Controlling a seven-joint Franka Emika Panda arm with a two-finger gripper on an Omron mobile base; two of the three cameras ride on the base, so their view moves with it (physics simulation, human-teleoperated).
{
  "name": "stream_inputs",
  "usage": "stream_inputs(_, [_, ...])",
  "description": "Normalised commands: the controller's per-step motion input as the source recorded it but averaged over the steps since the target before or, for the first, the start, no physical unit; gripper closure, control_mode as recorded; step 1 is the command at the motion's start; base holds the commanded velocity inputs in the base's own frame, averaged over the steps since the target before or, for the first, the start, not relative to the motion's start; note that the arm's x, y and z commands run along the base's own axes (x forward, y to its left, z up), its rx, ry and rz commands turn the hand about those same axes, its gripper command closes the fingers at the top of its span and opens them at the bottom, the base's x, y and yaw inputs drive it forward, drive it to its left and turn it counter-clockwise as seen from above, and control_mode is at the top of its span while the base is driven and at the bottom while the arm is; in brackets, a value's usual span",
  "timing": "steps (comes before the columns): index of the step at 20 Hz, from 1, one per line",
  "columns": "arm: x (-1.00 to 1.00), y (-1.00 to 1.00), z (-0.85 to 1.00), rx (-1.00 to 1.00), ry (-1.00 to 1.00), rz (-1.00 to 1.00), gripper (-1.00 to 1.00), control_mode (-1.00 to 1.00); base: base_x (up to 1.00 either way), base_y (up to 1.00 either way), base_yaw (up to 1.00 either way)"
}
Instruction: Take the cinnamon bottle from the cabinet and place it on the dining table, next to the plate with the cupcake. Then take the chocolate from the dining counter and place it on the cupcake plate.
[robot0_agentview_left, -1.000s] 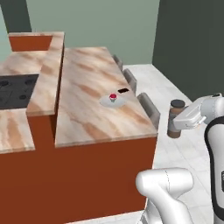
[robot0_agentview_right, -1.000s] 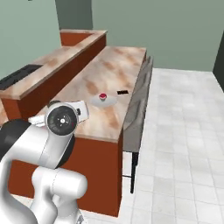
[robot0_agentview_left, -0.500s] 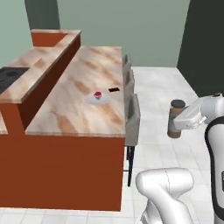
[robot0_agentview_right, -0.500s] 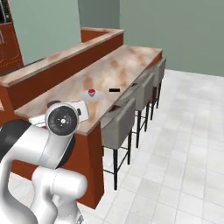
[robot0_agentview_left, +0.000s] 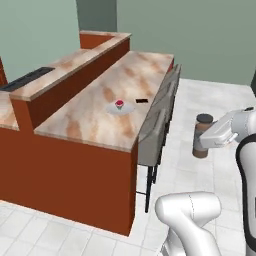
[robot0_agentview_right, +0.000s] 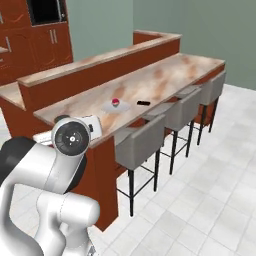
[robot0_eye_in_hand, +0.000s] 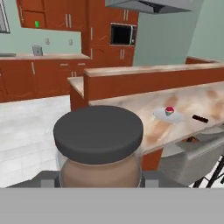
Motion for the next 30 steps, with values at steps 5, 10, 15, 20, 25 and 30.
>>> stream_inputs(5, [0.00, 0.00, 0.00, 0.00, 0.00, 0.00, 1.00, 1.00, 0.40, -0.70, 0.48])
stream_inputs(10, [0.00, 0.00, 0.00, 0.00, 0.00, 0.00, 1.00, 1.00, 0.38, -0.68, 0.48])
stream_inputs(15, [0.00, 0.00, 0.00, 0.00, 0.00, 0.00, 1.00, 1.00, 0.14, -0.68, 0.50])
stream_inputs(20, [0.00, 0.00, 0.00, 0.00, 0.00, 0.00, 1.00, 1.00, 0.02, -0.76, 0.49])
stream_inputs(25, [0.00, 0.00, 0.00, 0.00, 0.00, 0.00, 1.00, 1.00, 0.00, -0.95, 0.43])
stream_inputs(30, [0.00, 0.00, 0.00, 0.00, 0.00, 0.00, 1.00, 1.00, 0.00, -1.00, 0.34])
